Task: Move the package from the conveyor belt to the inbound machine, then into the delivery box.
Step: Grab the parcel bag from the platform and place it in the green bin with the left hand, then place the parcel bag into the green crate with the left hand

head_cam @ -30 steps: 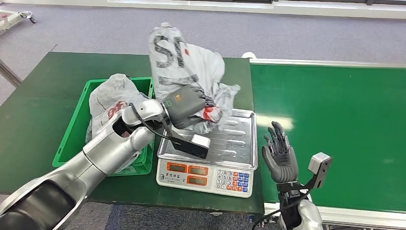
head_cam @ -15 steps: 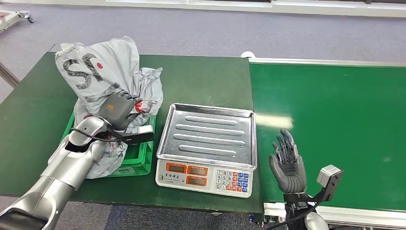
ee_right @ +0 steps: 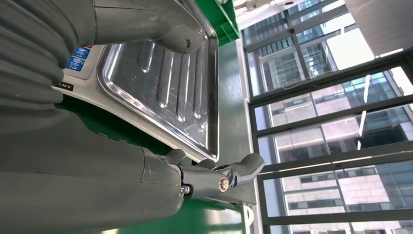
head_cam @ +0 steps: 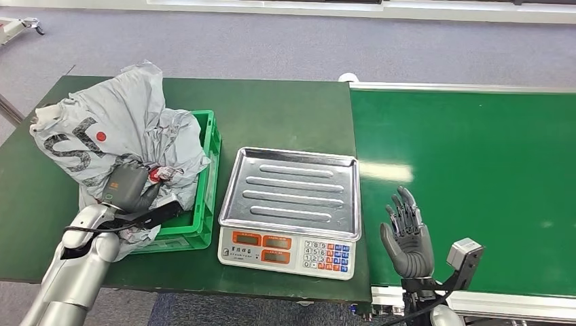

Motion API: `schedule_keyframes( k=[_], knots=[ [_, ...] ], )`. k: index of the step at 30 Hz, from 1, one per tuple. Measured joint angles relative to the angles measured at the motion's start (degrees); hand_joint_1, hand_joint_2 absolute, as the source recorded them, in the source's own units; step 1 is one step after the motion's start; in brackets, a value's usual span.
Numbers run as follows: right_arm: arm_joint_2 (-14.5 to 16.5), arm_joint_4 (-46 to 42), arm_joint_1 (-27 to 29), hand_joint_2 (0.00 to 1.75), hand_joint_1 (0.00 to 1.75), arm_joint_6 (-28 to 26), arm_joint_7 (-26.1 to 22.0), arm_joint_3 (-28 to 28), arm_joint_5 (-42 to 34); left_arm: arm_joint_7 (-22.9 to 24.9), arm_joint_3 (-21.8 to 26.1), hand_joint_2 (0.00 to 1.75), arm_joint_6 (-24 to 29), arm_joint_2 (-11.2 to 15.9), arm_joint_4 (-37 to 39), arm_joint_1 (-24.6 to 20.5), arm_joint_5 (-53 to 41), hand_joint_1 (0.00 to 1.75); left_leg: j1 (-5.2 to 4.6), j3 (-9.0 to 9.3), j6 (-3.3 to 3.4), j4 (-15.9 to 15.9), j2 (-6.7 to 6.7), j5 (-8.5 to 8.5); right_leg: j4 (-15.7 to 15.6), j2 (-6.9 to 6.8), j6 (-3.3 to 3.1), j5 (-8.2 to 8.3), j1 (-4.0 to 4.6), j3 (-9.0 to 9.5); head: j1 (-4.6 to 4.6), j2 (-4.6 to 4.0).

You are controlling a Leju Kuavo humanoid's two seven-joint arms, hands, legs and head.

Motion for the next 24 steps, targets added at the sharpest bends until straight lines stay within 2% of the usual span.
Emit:
schedule_keyframes(
  k=[1,2,9,15,24],
  knots=[
    [0.04,0.01,-0.02,1.75,0.0,0.01,0.01,0.0,0.0,0.0,0.63,1.75,-0.33,-0.25,-0.35,0.4,0.15,0.04,0.0,0.0,0.0,0.0,0.0,0.0,0.0,0.0,0.0,0.0,0.0,0.0,0.0,0.0],
    [0.09,0.01,-0.08,1.75,0.0,0.01,0.0,0.0,-0.01,0.02,1.11,1.75,-0.67,-0.5,-0.65,0.73,0.32,0.0,0.0,0.0,0.0,0.0,-0.01,0.0,0.0,-0.01,0.0,0.0,0.0,0.0,0.0,0.0],
    [0.22,0.1,-0.96,1.75,0.0,0.06,0.02,0.0,-0.02,-2.44,2.63,1.75,-4.22,-3.53,-2.03,1.63,5.12,0.0,-0.01,-0.01,0.02,0.01,-0.17,0.01,0.0,-0.21,0.0,-0.01,-0.01,0.04,0.0,0.0],
    [0.6,0.08,-1.37,1.75,0.0,-0.09,0.5,0.0,0.35,-3.78,2.56,1.75,-7.87,-8.57,-3.9,1.27,14.52,0.0,-0.02,-0.05,0.07,0.04,-0.3,0.04,-0.01,-0.32,0.02,0.0,-0.07,0.07,0.01,0.0],
    [0.72,0.27,-2.45,1.75,0.0,-0.85,0.67,0.39,2.44,-2.1,-1.05,1.75,-16.34,-13.33,-9.64,0.86,25.98,0.0,-0.04,-0.06,0.07,0.05,-0.3,0.04,-0.02,-0.36,0.03,0.01,-0.06,0.07,0.0,0.0]
  ],
)
